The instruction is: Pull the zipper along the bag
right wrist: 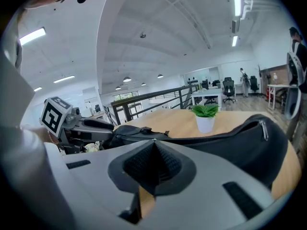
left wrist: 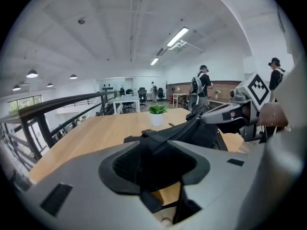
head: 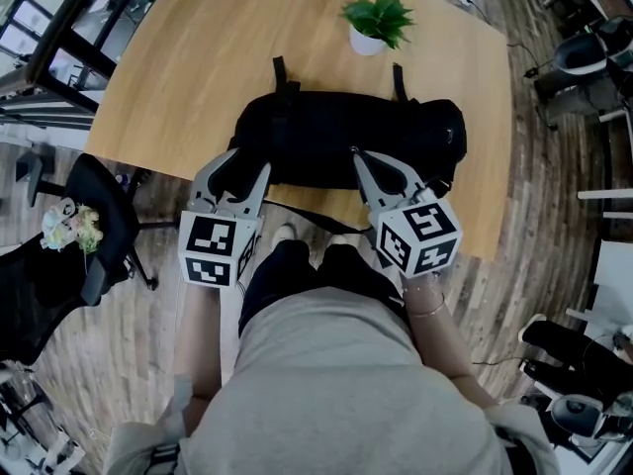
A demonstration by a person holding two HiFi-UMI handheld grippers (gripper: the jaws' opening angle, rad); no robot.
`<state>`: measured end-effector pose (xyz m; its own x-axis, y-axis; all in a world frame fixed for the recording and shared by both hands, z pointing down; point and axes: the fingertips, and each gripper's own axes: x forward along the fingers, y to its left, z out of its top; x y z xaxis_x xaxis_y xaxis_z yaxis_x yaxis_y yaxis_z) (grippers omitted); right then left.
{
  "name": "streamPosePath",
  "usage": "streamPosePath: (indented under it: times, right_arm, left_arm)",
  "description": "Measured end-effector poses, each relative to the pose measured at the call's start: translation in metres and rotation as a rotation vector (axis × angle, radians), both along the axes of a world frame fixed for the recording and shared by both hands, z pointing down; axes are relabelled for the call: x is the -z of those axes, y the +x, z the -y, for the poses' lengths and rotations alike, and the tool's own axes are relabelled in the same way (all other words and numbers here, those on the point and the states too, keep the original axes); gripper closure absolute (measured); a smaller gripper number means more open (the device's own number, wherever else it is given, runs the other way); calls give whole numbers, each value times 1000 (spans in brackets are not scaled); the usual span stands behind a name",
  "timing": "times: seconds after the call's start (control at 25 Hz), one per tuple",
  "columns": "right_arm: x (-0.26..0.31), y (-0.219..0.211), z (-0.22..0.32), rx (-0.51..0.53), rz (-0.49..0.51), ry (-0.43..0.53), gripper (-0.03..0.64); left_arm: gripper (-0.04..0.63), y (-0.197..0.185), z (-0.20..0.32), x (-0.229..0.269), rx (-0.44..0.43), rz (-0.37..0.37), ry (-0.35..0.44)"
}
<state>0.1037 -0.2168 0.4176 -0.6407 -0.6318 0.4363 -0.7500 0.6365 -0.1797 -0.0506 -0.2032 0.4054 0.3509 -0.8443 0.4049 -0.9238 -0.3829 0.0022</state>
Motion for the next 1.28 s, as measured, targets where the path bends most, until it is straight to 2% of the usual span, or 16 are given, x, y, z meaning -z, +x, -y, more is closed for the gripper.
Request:
streamPosePath:
  times: [0.16,0.44,0.68,0.88,1.04,1.28]
  right_arm:
    - [3,-1,0,9,5,-4,607]
    - [6,-2,1,20,12,-6,607]
    - [6,-3,-1,20,15,-4,607]
    - [7,-2,-1,15,15,-4,607]
    - [6,-3,0,7,8,2,607]
    - [7,3,5,-17,-7,24,607]
  left_arm:
    - [425,34,5,3,-115,44,15]
    - [425,90,15,16,-267,35,41]
    - [425,130,18,9,-409,59,24]
    - [429,138,24,1,-443,152,24]
    - [479,139,28,-4,-453,239,30]
    - [526,137,29,-3,-427,254,43]
